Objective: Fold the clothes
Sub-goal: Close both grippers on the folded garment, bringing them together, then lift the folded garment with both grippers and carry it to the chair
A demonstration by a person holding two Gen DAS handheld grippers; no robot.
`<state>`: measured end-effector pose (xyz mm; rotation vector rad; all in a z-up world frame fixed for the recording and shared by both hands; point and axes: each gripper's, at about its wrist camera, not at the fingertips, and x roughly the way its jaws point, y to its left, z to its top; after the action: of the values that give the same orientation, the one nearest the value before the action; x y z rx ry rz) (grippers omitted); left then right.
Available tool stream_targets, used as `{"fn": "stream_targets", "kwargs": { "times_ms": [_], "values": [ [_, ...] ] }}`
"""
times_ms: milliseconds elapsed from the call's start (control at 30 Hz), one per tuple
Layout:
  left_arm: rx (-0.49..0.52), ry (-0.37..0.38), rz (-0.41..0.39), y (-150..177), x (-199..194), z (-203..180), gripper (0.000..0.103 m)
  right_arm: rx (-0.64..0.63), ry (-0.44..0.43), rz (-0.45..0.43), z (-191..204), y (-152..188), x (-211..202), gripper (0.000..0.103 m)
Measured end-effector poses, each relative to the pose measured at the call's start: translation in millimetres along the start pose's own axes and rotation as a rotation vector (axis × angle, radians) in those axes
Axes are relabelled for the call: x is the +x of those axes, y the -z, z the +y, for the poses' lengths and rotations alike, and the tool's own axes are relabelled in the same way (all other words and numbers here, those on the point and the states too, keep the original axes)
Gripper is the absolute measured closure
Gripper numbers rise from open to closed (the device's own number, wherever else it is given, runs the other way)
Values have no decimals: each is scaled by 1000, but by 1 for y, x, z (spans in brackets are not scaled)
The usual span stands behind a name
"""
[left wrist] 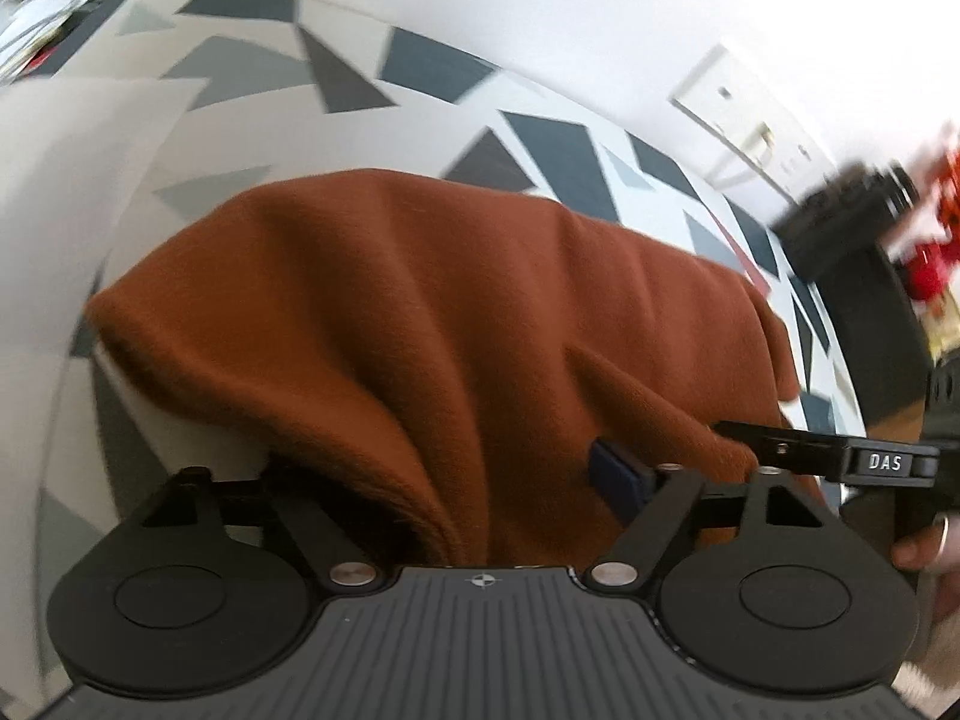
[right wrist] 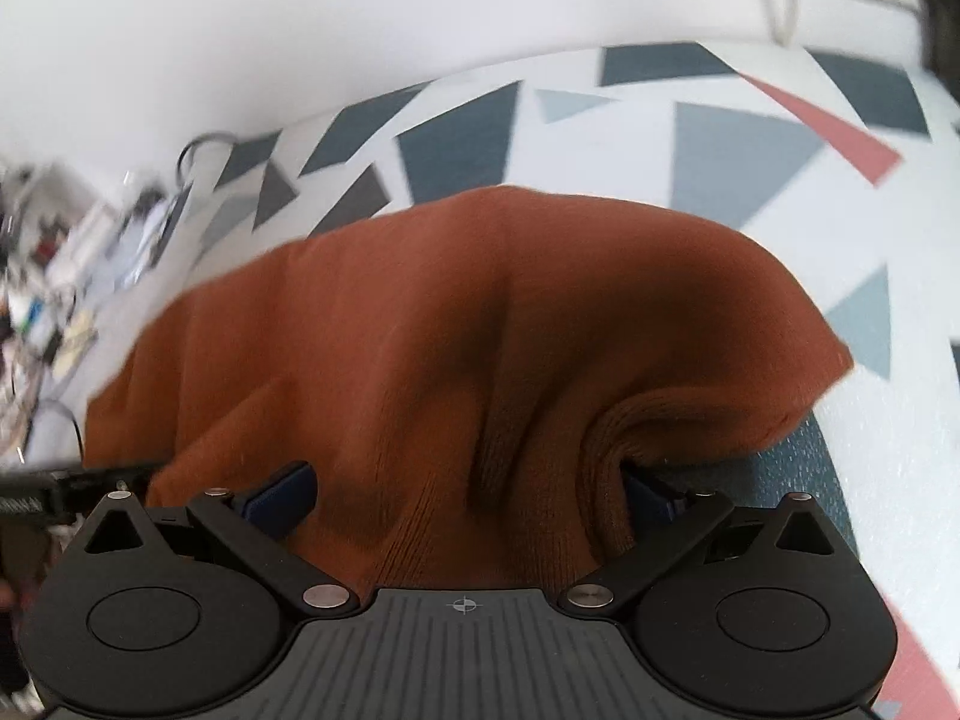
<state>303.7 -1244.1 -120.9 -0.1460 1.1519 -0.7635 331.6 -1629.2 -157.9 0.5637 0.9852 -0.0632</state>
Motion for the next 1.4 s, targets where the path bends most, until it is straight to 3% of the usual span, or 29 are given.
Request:
{"fn": "stream_targets", "kwargs": {
  "times_ms": [167,267,333,400,500,633,900,1100,1400],
  "values": [
    [3,-40,1,-5,5,-5,25,172,2,-14,-10,-10,3,1],
    [63,-81,-2,-3,9,-14,25,115,52,-8,1,-11,9,1],
    [112,-106,4,-1,10,-21,33,10,103,-9,15,-6,13,5],
    [142,-99,13,3,9,-26,43,-109,141,-19,31,2,15,32],
    [211,-97,16,10,6,-41,54,-187,102,-21,49,9,14,43],
    [339,-109,6,24,0,-61,59,-291,48,-25,70,16,10,45],
    [319,-66,-3,45,-13,-70,59,-324,-20,-12,71,32,-8,47],
    [278,-99,-21,59,-23,-76,61,-361,-68,-14,70,43,-20,47],
    [238,-167,-114,73,-63,-92,62,-423,-162,-45,79,46,-46,48]
  ]
}}
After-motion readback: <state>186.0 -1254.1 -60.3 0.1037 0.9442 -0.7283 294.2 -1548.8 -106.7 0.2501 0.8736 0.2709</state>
